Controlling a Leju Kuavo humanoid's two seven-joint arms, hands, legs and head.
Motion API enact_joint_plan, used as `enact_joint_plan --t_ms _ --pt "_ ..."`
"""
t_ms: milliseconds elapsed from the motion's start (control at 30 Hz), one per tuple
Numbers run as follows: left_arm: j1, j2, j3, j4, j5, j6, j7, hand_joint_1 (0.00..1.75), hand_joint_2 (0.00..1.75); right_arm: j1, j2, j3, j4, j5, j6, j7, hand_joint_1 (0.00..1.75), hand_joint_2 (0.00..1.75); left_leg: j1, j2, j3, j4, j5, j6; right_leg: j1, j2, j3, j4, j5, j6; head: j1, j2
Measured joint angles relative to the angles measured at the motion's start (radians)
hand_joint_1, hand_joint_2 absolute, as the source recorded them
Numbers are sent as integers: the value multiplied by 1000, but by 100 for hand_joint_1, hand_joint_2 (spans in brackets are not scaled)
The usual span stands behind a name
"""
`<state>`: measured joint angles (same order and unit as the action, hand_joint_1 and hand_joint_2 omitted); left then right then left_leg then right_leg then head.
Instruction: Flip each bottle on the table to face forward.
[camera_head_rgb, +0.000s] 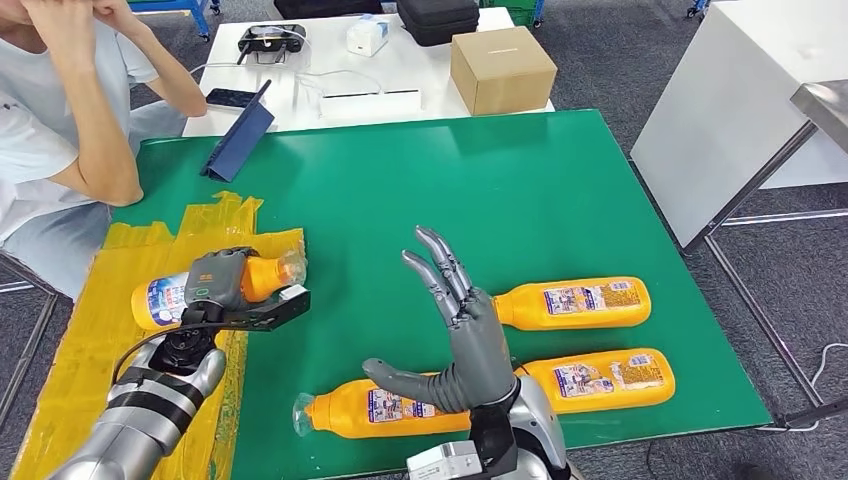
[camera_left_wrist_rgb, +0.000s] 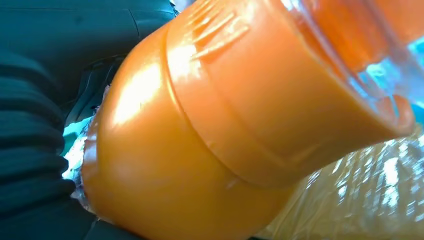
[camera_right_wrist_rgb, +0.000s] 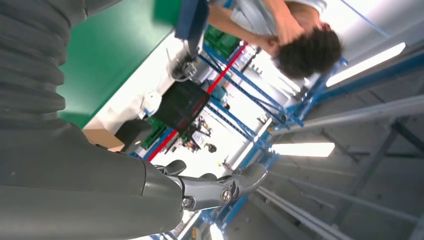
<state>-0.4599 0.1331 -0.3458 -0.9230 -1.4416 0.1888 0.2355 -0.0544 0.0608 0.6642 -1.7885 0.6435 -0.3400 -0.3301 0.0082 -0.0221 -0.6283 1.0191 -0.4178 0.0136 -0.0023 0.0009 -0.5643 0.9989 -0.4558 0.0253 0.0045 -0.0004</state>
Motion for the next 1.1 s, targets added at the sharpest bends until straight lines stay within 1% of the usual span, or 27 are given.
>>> enact_joint_plan --t_ms 167,300,400,600,867,967,1033,1100 --pt "-22 -15 30 86 6 -30 19 0 175 -11 -5 16 30 19 28 19 0 175 0 0 0 0 0 0 0 0 0 0 0 0 0 0" --pt "-48 -19 35 157 8 -61 8 0 175 -26 -8 25 59 27 43 26 0 175 0 -1 0 0 0 0 0 0 1 0 0 0 0 0" --pt "-67 -21 35 195 14 -63 0 0 175 -38 -9 30 77 27 52 33 0 175 0 -1 1 0 0 0 0 0 2 0 0 0 0 0" --pt "-81 -26 37 233 27 -43 -8 0 175 -40 -14 31 102 26 54 37 0 175 0 -2 2 0 1 -1 0 0 3 0 0 0 0 0" --pt "-88 -30 41 249 32 -39 -11 0 175 -41 -15 32 119 26 54 37 0 175 0 -2 4 0 2 -2 0 0 5 0 0 0 0 0" --pt "-87 -34 45 249 67 -9 -37 0 175 -43 -17 36 123 40 60 45 0 175 0 -2 4 0 2 -2 0 0 5 0 0 0 0 0" --pt "-74 -41 55 232 121 34 -77 0 175 -43 -21 39 128 67 72 57 0 175 0 -2 4 0 2 -2 0 0 5 0 0 0 0 0" --pt "-45 -51 71 180 191 90 -125 0 175 -43 -28 42 134 107 85 74 0 175 0 -2 4 0 2 -1 0 0 5 0 0 0 0 0"
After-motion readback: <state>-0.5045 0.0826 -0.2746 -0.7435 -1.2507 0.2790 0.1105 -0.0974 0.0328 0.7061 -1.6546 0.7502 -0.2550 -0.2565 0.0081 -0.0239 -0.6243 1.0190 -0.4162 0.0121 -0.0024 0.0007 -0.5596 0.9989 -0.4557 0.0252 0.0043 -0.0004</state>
